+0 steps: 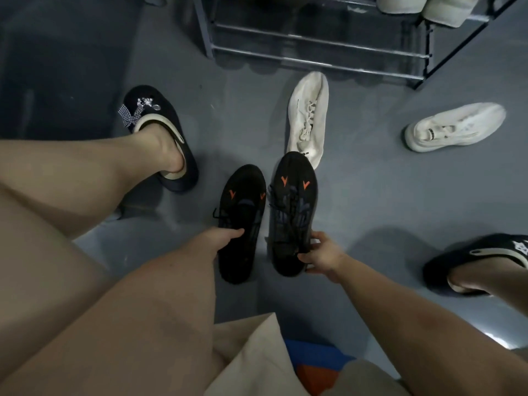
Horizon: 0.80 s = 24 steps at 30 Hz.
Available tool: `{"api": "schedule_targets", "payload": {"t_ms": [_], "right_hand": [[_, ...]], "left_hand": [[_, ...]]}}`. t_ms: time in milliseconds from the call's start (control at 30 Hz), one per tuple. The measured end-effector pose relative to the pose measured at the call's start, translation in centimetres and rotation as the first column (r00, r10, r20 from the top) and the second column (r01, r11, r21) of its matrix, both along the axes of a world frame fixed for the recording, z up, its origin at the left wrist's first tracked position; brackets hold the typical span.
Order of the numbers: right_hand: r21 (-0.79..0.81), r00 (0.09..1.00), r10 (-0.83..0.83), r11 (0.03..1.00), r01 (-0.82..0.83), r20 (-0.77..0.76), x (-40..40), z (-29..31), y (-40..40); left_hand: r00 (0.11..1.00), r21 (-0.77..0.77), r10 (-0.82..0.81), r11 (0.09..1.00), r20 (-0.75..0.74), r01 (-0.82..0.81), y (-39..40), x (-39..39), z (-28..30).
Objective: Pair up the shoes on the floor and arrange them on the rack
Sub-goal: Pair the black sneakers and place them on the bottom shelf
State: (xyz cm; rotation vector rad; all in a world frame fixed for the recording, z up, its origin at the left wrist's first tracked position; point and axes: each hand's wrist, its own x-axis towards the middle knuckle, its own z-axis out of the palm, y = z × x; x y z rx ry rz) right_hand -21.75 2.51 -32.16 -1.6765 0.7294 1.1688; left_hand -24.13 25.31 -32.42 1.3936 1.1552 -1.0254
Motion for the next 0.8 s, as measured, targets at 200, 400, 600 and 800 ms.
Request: {"api": "schedule_targets", "payload": {"t_ms": [200,400,600,800], "right_hand": [[0.003,0.998,0.053,0.999,-0.053,0.022,0.6,0.4,-0.4],[0.039,0.998,0.057,0.998,-0.058,0.024,0.8,2.3,-1.2],[0.088,0.997,-0.027,0.996,0.021,0.068,0.5,5.8,-1.9],[0.174,0.955,-0.270,0.954,0.246,0.127,0.6,9.5,-2.0]], "left_hand": [[0.998,-0.109,-0.050,0.993,-0.027,0.047,-1.3,-0.2,0.8],[0.986,-0.205,0.129,0.973,0.104,-0.106,-2.5,0.2,3.4],[0.961,-0.269,0.260,0.936,0.090,-0.228,-3.6,0.1,6.1],[0.900,-0.288,0.399,0.895,0.174,-0.341,-4.3,0.3,7.9]]}}
